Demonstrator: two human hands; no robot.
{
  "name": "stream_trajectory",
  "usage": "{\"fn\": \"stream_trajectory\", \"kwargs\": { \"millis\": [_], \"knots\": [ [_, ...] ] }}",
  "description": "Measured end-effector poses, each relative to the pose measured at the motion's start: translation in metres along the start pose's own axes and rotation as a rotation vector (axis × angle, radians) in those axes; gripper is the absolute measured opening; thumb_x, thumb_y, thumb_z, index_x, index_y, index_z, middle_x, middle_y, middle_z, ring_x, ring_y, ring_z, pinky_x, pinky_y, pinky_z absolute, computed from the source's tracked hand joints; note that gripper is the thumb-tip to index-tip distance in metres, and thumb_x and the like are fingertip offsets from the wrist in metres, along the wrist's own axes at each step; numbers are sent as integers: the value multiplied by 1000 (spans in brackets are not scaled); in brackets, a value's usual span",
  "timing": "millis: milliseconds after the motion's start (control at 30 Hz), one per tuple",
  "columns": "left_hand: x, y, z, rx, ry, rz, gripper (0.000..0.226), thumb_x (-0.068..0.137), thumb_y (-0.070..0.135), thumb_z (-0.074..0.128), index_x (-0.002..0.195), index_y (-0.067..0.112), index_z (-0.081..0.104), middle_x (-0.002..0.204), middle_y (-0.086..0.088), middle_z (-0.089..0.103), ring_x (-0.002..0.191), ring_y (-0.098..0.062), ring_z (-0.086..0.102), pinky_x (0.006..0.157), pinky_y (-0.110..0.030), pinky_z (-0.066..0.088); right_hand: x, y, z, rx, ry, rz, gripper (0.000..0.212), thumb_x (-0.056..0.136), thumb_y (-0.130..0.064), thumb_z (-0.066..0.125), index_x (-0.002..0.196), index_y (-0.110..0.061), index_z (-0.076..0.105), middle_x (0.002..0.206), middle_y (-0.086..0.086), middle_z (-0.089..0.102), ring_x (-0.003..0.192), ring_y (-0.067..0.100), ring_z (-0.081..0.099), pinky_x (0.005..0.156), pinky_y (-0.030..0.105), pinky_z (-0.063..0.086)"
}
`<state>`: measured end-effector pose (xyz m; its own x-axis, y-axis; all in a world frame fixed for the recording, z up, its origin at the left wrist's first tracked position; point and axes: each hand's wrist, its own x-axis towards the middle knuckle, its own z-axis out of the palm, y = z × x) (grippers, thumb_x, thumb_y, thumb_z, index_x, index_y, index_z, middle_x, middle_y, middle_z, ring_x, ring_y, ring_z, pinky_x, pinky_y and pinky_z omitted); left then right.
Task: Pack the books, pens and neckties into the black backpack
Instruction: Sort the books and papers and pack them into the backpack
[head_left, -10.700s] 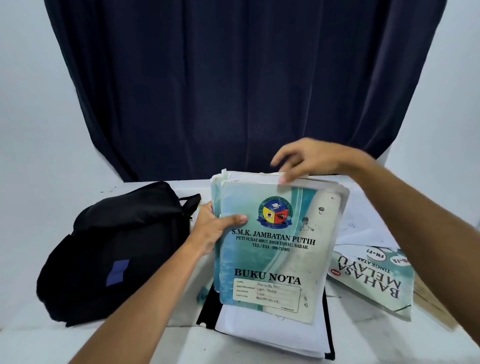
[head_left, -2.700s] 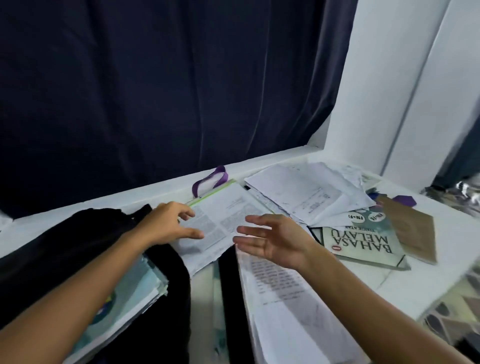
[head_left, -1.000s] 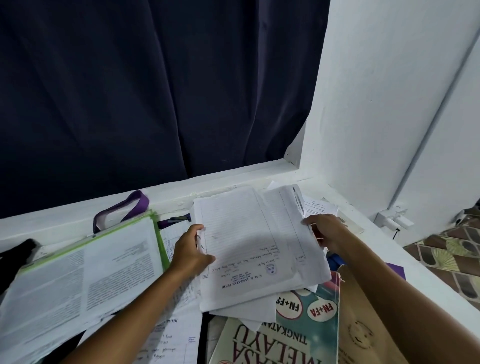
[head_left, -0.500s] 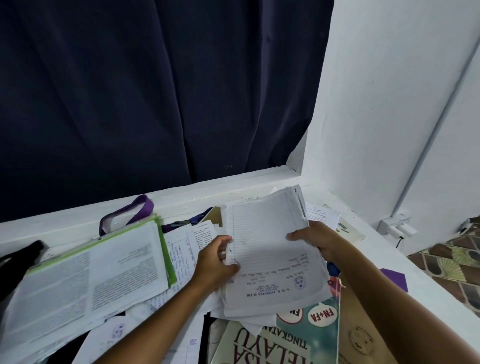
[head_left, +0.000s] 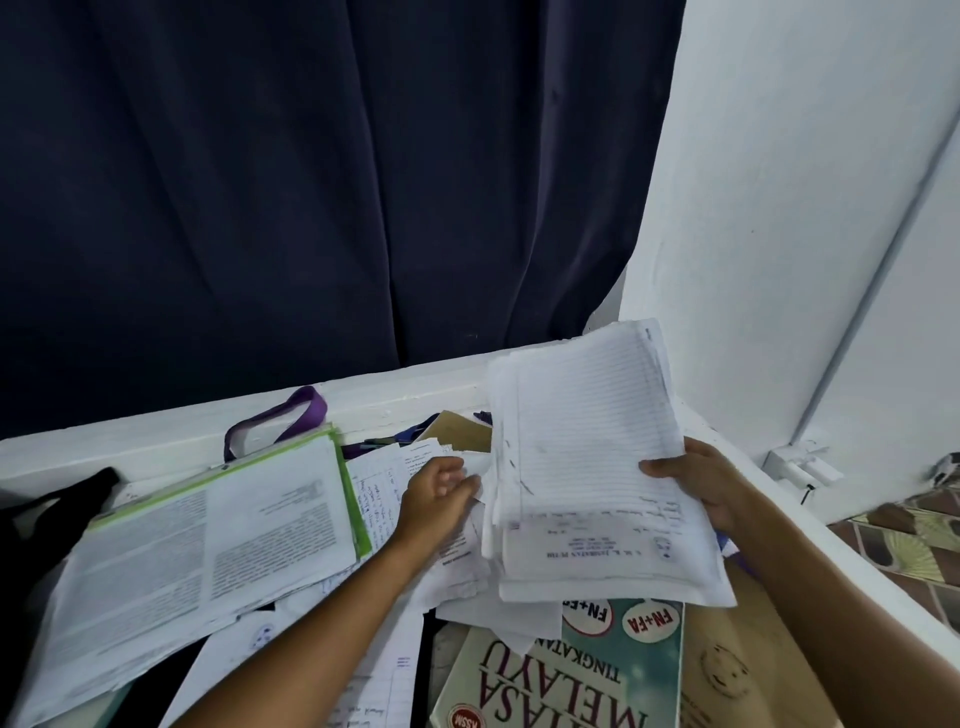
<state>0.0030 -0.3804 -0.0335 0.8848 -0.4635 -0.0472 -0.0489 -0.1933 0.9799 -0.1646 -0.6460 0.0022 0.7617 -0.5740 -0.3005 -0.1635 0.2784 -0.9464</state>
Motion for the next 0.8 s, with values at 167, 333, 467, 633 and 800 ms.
{"fn": "stream_trajectory", "kwargs": {
  "millis": [167, 333, 467, 633, 800],
  "knots": [
    [-5, 47, 2, -331, -323, -181, 24, 93, 39, 59, 107, 20, 64, 103, -7, 73, 85, -19, 69, 67, -32, 58, -19, -4, -3, 70, -80, -110, 67, 51, -3, 86, 115, 1, 64, 109, 23, 70, 96, 42, 69, 77, 51, 59],
    [-15, 79, 8, -303, -294, -23, 21, 85, -5, 68, 100, 9, 66, 94, -7, 76, 77, -12, 73, 65, -26, 58, -51, -6, 20, -81, 15, -378, 35, 76, 2, 75, 110, -4, 67, 104, 18, 73, 91, 35, 72, 80, 49, 57],
    [-22, 84, 7, -240, -188, 167, 25, 85, -6, 68, 100, 14, 67, 98, -5, 74, 76, -7, 72, 65, -19, 55, -79, -18, 31, -165, 27, -520, 32, 80, 11, 68, 99, -14, 68, 94, 2, 76, 86, 20, 74, 73, 36, 61],
    [-41, 85, 7, -295, -180, 272, 28, 87, -10, 63, 95, 17, 67, 89, 7, 75, 85, -6, 72, 72, -18, 55, -103, -19, 34, -162, 15, -586, 29, 77, 7, 72, 100, -12, 68, 99, 4, 76, 92, 26, 73, 78, 45, 59],
    [-49, 80, 5, -242, -210, 295, 27, 86, -6, 66, 96, 19, 67, 88, 11, 75, 86, -4, 71, 72, -16, 54, -117, -2, 35, -125, 1, -606, 49, 67, -19, 84, 110, -4, 63, 105, 9, 74, 95, 30, 72, 77, 47, 60]
  ]
}}
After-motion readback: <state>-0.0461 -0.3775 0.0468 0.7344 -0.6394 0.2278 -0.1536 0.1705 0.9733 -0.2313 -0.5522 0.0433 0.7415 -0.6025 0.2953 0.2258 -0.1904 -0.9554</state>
